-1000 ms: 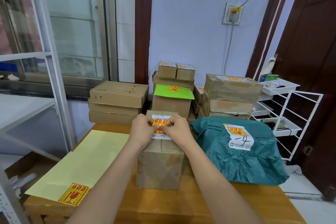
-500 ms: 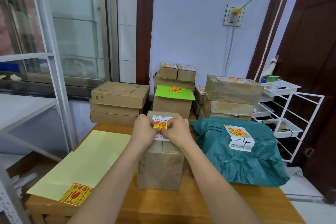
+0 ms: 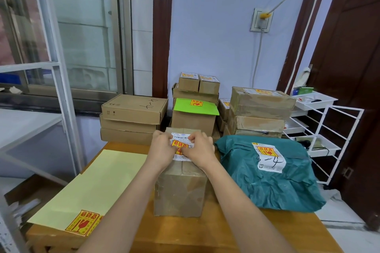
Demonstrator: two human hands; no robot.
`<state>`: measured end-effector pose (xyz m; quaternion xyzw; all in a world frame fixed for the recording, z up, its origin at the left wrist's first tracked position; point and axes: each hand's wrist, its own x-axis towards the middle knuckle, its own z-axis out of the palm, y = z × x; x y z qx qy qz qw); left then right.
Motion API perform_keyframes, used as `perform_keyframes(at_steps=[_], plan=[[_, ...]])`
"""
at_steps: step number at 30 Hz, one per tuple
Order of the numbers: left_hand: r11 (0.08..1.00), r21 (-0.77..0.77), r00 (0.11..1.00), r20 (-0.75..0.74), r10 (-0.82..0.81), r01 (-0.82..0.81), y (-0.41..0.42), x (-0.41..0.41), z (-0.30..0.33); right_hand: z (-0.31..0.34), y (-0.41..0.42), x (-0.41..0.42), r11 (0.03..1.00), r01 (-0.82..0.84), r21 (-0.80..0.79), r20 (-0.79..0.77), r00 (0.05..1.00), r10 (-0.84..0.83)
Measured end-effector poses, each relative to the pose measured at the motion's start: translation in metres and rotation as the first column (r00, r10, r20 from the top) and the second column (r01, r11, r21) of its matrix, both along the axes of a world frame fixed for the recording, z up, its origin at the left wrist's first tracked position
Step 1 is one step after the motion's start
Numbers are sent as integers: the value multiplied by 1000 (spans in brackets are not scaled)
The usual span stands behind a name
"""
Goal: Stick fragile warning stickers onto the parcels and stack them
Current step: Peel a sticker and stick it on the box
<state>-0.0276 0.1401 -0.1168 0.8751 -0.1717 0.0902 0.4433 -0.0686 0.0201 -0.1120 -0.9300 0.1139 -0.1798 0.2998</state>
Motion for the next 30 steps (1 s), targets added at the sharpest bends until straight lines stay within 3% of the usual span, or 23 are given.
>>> perform_keyframes(at_steps=[11,16,25,30], plan=[[964,-229,970,-170,-173,131,6,2,-1,-2,-6,-5,989,-119,91,-44,991,123],[953,-281,964,-202,-172,111,7,7,-4,1,-9,-6,958,-158,239,-58,983,176],[997,76,999,-40,-24,27,-1,6,2,-1,-5,1,990,-98,98,-72,992,105],[991,134,1000,-23,14,-11,-4,11,8,5,-4,4,992,-100,83,-125,986,110]])
